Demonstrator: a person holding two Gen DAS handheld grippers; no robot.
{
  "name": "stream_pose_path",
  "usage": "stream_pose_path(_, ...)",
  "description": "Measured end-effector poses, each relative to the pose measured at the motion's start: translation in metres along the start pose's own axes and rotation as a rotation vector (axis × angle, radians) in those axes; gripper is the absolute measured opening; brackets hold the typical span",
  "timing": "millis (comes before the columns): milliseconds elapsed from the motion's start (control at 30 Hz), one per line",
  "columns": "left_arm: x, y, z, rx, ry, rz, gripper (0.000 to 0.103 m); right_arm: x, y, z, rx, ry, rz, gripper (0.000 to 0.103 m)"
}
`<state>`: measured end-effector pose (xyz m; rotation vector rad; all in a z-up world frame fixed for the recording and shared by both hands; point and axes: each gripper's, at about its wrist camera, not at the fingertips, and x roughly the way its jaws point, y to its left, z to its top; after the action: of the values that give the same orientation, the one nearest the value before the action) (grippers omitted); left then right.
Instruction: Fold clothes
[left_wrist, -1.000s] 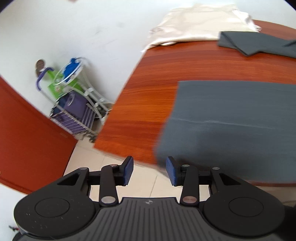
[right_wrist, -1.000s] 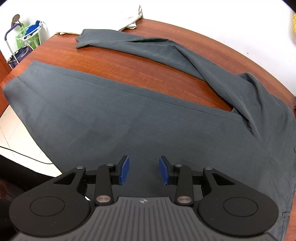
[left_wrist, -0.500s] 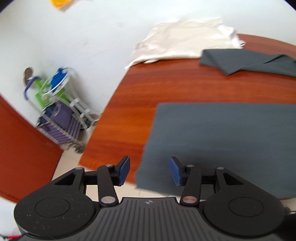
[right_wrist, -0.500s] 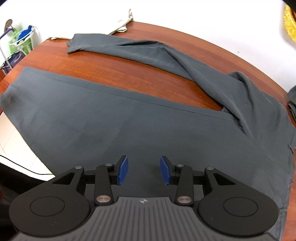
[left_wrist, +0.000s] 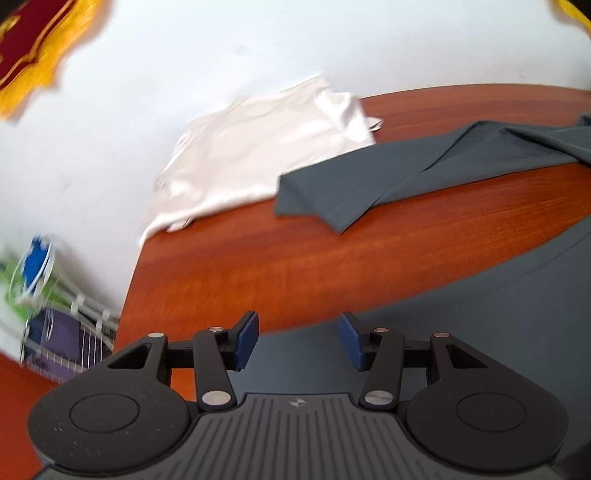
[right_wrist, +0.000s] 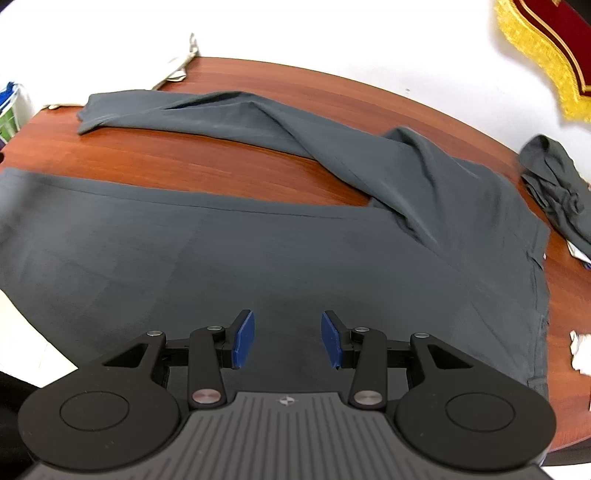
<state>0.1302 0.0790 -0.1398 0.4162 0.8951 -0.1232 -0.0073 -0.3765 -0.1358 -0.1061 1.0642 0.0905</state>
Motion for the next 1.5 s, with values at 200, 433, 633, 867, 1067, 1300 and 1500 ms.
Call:
stream_pose_path(200,0.04,-0.019,0.032,0.11,-0.027,-0.015,0.049,-0.001,-0.01,-0.012,0.044,0.022,-0.028,0.046)
stream_pose_path(433,0.085,-0.032,0.053,0.194,-0.039,0.005,0.049,-0.006,-0.02,-0.03,0.095,0.054,-0.072,0.046)
stream_pose_path(633,0.104,-0.038,0.065,0.25,-0.042,-0.032,0.049,-0.011,-0.024,-0.041,0.136,0.077,-0.1,0.046)
stream_pose_path(867,0.125,-0.053,0.068,0.374,-0.033,-0.06,0.038,-0.013,-0.021,-0.048,0.162,0.093,-0.114,0.046)
stream_pose_path(1067,0.144,-0.056,0.071,0.429,-0.023,-0.045,0.037,-0.014,-0.018,-0.05,0.172,0.098,-0.121,0.046)
stream_pose_path(1300,0.147,-0.05,0.071,0.394,-0.044,-0.016,0.004,-0.017,-0.018,-0.05,0.178,0.097,-0.133,0.046)
stream_pose_path(1500,0.121,-0.024,0.085,0.245,-0.162,0.059,0.003,-0.017,-0.019,-0.047,0.175,0.091,-0.133,0.046)
